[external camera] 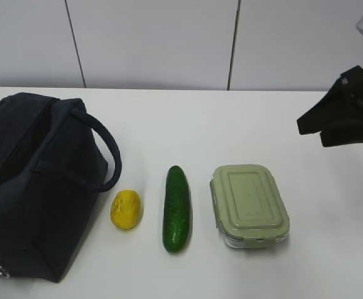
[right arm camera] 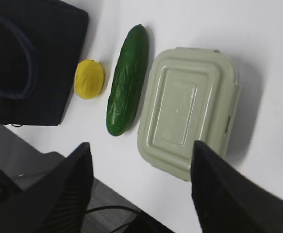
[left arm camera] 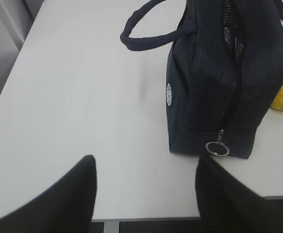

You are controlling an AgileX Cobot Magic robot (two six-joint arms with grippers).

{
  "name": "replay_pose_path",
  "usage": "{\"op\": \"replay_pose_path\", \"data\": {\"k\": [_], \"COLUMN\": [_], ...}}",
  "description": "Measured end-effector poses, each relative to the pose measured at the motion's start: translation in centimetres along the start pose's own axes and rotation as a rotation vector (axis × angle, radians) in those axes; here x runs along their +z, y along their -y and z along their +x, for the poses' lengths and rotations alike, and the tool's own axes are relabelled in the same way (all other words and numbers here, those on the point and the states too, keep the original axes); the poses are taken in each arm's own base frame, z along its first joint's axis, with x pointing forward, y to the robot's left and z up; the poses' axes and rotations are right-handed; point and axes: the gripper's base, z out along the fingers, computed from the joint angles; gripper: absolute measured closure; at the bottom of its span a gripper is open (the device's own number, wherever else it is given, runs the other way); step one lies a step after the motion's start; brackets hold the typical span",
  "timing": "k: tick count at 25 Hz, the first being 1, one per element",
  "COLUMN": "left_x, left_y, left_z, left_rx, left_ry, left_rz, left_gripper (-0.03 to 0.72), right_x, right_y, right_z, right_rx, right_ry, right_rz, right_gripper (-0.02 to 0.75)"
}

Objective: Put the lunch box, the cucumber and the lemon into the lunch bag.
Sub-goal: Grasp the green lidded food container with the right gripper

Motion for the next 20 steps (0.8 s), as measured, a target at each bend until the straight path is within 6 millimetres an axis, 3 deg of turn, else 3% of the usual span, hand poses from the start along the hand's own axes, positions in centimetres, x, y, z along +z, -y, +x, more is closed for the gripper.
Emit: {"op": "replay_pose_path", "data": {"k": [5, 13, 20], "left_x": [0.0, 0.0, 0.0], "left_y": [0.0, 0.0, 0.0], "left_z": [0.0, 0.0, 0.0], "left_rx": [0.0, 0.0, 0.0], "left_ry": [0.0, 0.0, 0.0], "left_rz": [0.0, 0.0, 0.0], "left_gripper": [0.241, 0.241, 0.241], "right_x": [1.6, 4.9, 5.7], "right_y": [2.7, 5.9, 6.8], "right_z": [0.0, 0.5, 0.7], "right_rx": [0.044, 0.078, 0.082], "right_ry": [-0.086, -0.199, -0.227], "right_rz": [-0.094, -0.102, -0.102], "right_gripper": [0.264, 0.264, 0.265]}}
